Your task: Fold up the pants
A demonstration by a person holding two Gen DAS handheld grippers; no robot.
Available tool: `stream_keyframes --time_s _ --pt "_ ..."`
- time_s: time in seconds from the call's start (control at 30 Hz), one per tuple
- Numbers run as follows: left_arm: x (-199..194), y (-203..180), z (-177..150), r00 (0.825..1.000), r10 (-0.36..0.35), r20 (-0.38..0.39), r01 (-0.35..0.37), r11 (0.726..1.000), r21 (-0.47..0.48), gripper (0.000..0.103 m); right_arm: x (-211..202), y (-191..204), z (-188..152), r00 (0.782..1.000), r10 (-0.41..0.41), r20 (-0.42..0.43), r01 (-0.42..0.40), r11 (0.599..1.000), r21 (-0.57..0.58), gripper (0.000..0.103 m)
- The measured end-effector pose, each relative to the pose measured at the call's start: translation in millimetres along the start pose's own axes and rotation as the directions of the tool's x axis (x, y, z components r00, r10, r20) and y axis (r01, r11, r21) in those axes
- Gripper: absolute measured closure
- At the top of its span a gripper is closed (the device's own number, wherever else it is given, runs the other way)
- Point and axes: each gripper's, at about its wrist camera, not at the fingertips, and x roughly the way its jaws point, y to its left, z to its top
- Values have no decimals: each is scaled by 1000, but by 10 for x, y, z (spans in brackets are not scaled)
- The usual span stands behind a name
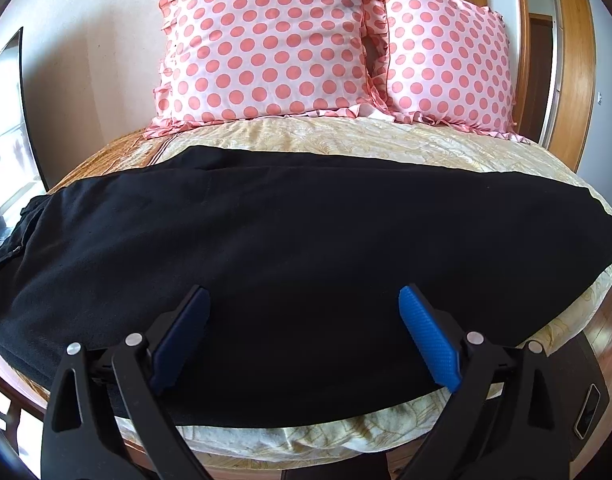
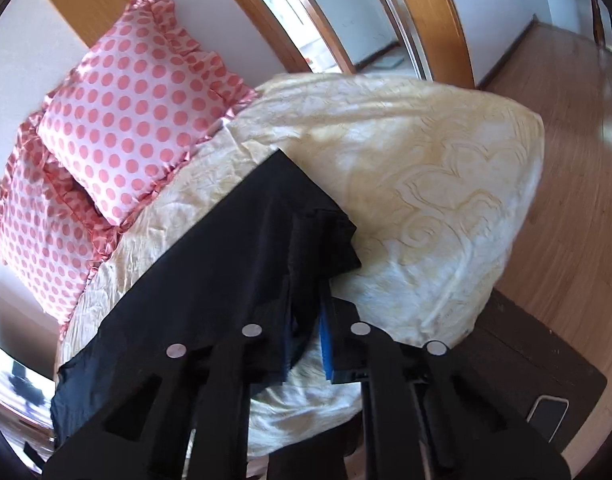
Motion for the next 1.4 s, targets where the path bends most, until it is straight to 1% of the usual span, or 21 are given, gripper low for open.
stream_keyframes --time_s 0.17,0.27,0.33,0.37,0.43,0.47,0.5,0.53,0.6,0.63,0.67,0.7,0.73,0.77,0.8,0.83,0.87,0.93,1.0,1.23,1.4 --pt "-1 15 9 1000 4 3 -4 1000 -5 7 -128 446 72 994 86 70 -77 990 -118 94" --pt "-2 19 12 1000 4 5 -4 1000 -14 7 -191 897 81 976 202 76 -182 961 -211 95" --pt "-14 31 12 1000 4 9 -4 1000 -24 7 -214 1357 1 946 322 49 -294 909 -295 96" --pt "-21 43 13 1000 3 11 -3 1000 -30 7 -216 1542 -52 936 351 33 -321 886 -335 96" --pt "-45 74 15 1000 6 14 -5 999 -44 7 -183 2086 -286 907 420 -35 -389 802 -454 96" --pt "-67 94 14 1000 11 18 -10 999 -52 7 -140 2262 -395 900 430 -72 -407 773 -487 96" --pt "-87 114 8 1000 16 20 -15 998 -56 7 -75 2463 -554 902 416 -121 -412 741 -530 96" --pt "-109 141 3 999 21 25 -20 998 -60 7 -1 2582 -681 916 375 -140 -385 730 -564 96" --pt "-162 201 -19 999 40 37 -37 997 -65 7 111 2603 -800 935 319 -153 -346 737 -581 96" --pt "-174 225 -23 998 47 40 -44 997 -66 7 156 2536 -803 943 295 -153 -329 759 -562 94" --pt "-187 257 -35 997 58 42 -55 996 -65 7 202 2387 -765 954 261 -151 -301 800 -519 86" --pt "-188 275 -39 997 64 41 -61 996 -64 7 216 2274 -734 960 239 -145 -280 826 -490 70" --pt "-188 294 -43 997 68 40 -65 996 -62 7 198 2085 -680 972 202 -118 -234 857 -459 60" --pt "-184 308 -41 997 67 40 -65 996 -62 7 171 1912 -636 983 162 -87 -184 876 -446 43" --pt "-182 314 -39 997 65 41 -62 996 -62 7 115 1735 -549 997 81 -18 -81 894 -441 39" --pt "-177 315 -35 997 60 42 -57 996 -62 7 60 1604 -501 999 9 38 9 894 -448 39" --pt "-175 313 -37 997 57 42 -54 997 -62 6 26 1507 -470 996 -42 76 72 888 -453 39" --pt "-155 298 -28 998 45 42 -42 997 -59 6 -33 1316 -409 973 -156 168 219 848 -482 39" --pt "-135 269 -27 999 34 41 -32 998 -56 6 20 1289 -413 958 -206 201 284 798 -532 39" --pt "-122 198 -39 999 30 33 -29 999 -42 6 378 1632 -546 972 -151 181 235 685 -689 46" --pt "-130 250 -56 998 50 29 -49 997 -57 6 747 1634 -483 959 -253 129 267 651 -710 46"
